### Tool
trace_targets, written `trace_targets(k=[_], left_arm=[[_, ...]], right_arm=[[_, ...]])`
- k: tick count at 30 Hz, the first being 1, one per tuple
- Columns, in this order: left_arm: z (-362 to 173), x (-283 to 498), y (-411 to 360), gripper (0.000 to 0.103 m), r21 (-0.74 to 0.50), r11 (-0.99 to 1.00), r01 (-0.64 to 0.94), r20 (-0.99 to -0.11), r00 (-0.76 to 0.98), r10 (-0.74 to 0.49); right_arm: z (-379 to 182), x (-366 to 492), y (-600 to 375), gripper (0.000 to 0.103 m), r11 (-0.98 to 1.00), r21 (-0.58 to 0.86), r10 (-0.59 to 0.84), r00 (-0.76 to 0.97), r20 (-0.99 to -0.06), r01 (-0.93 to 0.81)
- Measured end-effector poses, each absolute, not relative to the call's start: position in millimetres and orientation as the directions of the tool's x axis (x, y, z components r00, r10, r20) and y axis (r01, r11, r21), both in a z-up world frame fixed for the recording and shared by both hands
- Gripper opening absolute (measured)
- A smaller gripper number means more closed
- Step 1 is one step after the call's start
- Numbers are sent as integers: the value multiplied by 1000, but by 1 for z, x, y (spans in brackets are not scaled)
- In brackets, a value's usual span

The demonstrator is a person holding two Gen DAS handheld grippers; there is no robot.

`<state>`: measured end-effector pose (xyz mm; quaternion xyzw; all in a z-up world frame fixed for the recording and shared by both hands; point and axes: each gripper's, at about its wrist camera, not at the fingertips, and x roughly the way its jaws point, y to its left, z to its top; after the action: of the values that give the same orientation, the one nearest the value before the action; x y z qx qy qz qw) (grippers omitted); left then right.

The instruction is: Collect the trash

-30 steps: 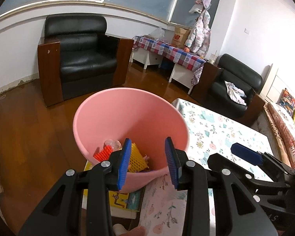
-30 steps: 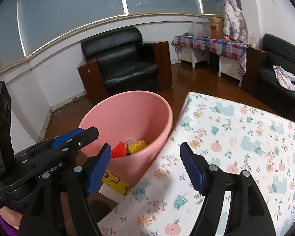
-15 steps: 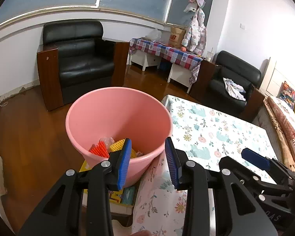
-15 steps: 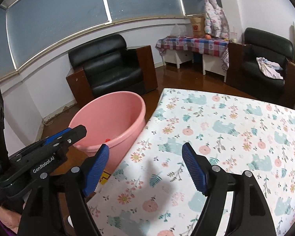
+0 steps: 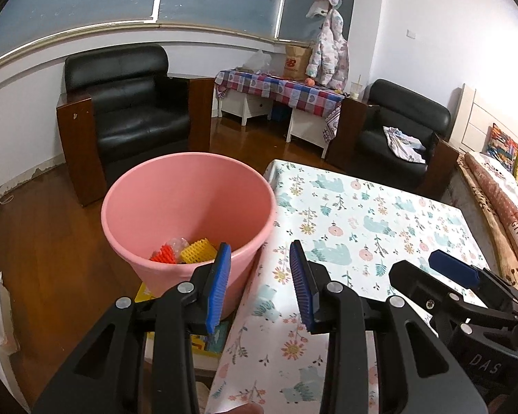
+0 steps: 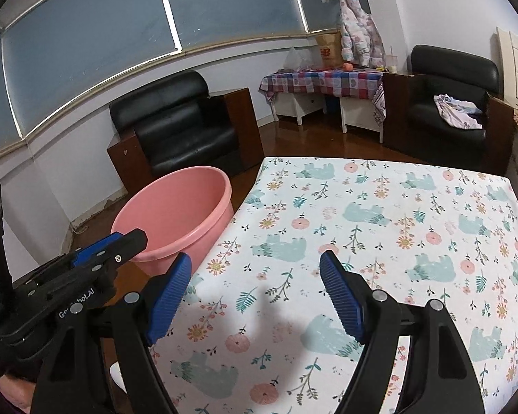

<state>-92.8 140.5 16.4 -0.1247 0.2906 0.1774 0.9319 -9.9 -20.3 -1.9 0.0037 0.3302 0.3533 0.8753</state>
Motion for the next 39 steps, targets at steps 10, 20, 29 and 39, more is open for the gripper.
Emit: trace_targets(k=[10,20,29,39], left_arm=[[18,-92,122,36,-98,916,-389,-579,771,265],[20,-93,114,36,-80,921,-380,-577,771,269],[22,-93,107,36,-72,928,-365,-575,776,261],[23,-93,102,36,-74,933,-352,-573,781,249]], right_arm=[[3,-16,-35,76,758,240,621,558,-550,-607],[11,-22,-51,76,775,229,611,606,-509,-589],[13,-27,-64,76,793,220,593,635,-495,-568],[15,-35,-73,78,808,206,575,664,-478,-552]])
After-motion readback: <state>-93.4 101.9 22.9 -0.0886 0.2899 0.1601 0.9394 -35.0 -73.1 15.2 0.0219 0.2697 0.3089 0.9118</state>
